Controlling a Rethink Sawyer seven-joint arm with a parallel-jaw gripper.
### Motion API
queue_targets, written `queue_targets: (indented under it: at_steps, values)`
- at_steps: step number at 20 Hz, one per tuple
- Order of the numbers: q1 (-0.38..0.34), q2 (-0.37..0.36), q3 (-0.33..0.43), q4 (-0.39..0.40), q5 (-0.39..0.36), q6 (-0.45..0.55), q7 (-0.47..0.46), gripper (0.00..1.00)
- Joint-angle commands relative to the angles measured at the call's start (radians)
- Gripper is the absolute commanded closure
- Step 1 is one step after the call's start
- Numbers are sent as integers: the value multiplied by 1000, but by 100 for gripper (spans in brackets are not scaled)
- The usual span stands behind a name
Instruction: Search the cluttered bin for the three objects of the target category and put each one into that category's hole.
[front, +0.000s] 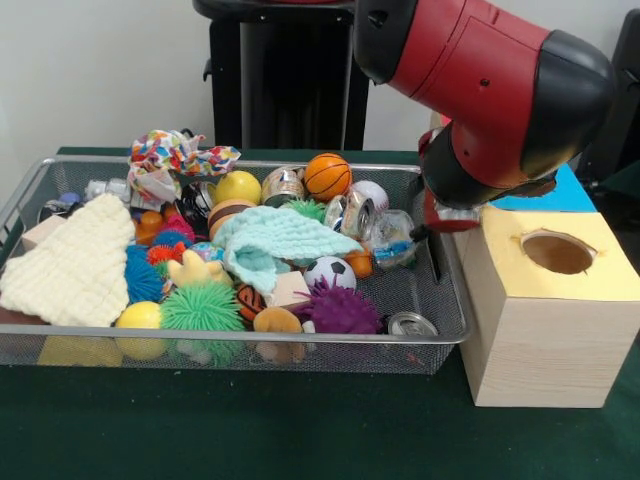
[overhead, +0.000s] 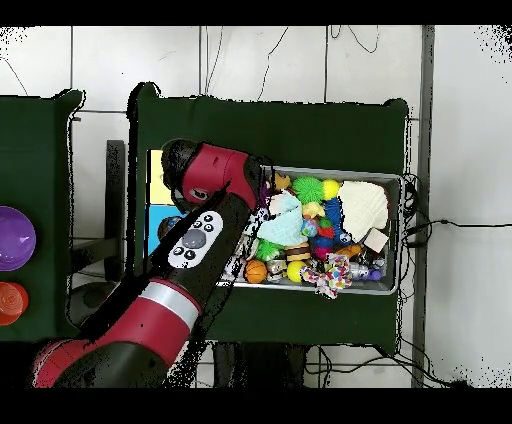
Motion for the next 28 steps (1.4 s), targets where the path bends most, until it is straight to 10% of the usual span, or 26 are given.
queue_targets:
  at_steps: [1, 16, 28]
  values:
    - [-33, 19, 50, -7, -53, 34, 186, 0]
    - [-24, 22, 156, 129, 22, -549, 143, 0]
    - [-47, -45, 126, 65, 8, -303, 166, 0]
